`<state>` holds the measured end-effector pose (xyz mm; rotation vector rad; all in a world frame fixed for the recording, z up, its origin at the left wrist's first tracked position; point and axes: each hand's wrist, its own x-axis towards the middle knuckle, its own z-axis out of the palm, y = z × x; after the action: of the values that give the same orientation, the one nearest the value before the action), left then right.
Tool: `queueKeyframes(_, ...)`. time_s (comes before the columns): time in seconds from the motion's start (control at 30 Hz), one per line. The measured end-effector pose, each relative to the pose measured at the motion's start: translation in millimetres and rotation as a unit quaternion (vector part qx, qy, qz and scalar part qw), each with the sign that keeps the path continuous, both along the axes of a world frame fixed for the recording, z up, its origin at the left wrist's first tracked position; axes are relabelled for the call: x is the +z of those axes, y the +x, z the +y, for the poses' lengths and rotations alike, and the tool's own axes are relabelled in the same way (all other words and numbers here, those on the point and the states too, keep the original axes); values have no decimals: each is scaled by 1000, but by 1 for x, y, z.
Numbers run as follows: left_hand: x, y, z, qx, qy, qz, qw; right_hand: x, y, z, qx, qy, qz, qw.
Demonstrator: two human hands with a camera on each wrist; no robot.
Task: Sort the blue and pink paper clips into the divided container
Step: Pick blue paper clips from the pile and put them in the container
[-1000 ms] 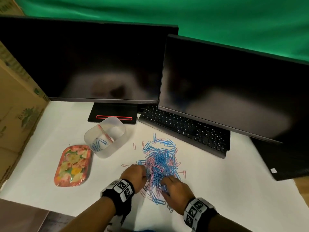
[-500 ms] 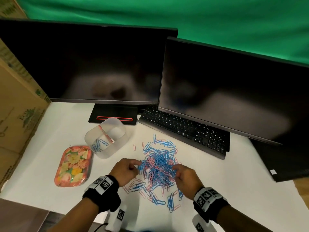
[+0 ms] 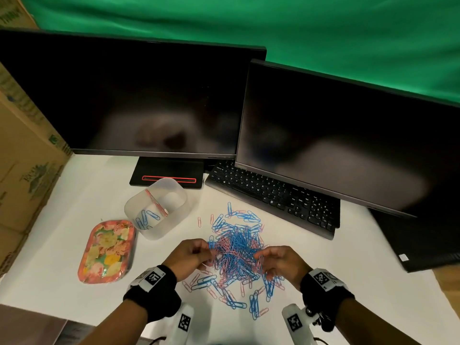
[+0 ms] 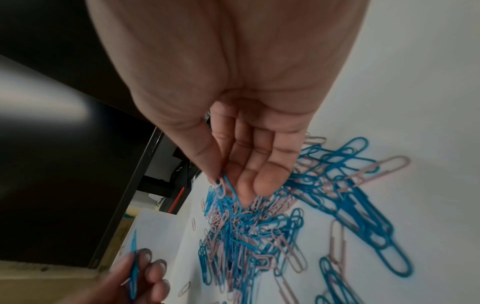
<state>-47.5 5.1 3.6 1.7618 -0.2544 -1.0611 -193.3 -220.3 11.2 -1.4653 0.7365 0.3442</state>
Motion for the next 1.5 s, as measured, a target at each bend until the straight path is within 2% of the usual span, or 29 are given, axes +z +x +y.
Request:
queueKeyframes(0.17,2,1,-1,38,-44,0,998,-1,2,-5,-1,-66,30,997)
queueKeyframes(0.33,0,3,-2,47,-37,32,998,-2,-1,-12,1,-112,36,993)
queueKeyframes(0.4,2,3,-4,64,-39,51,996,-4,-2,-16,22,-183,39,982)
queueKeyframes(0.5,6,4,-5,80,-55,67,993,-7,-5,-19,66,-339,56,937)
queueKeyframes(0.57,4,6,-5,84,-54,63,993,-7,-10,-15,118,-391,49,912)
queueKeyframes(0.7,-1,10,-5,116,0,46,992,-12,-17,-1,312,-478,-6,821)
queueKeyframes(0.73,-2,11,-5,131,10,50,990,-15,-17,1,333,-492,-18,804)
queueKeyframes(0.8,-3,12,-3,160,24,64,985,-20,-15,1,337,-505,-49,793)
queueKeyframes(0.9,-6,13,3,169,53,77,981,-22,-12,-1,320,-507,-67,798)
queueKeyframes(0.93,-8,13,6,158,67,59,983,-22,-12,-2,317,-503,-62,802)
queueKeyframes(1.0,-14,10,9,101,113,-48,987,-22,-12,-5,303,-485,-54,818)
queueKeyframes(1.07,-16,7,8,44,164,-163,972,-19,-11,-9,275,-468,-45,839)
queueKeyframes(1.13,-19,6,3,30,186,-192,963,-15,-9,-11,227,-435,-32,871)
queueKeyframes(1.3,-28,8,-12,-47,272,-238,931,-14,-12,-16,108,-313,-9,944)
queueKeyframes(1.4,-30,9,-13,-57,266,-247,930,-15,-10,-20,6,-202,27,979)
queueKeyframes(1.5,-31,11,-10,-52,240,-250,937,-10,-7,-20,-117,-68,23,991)
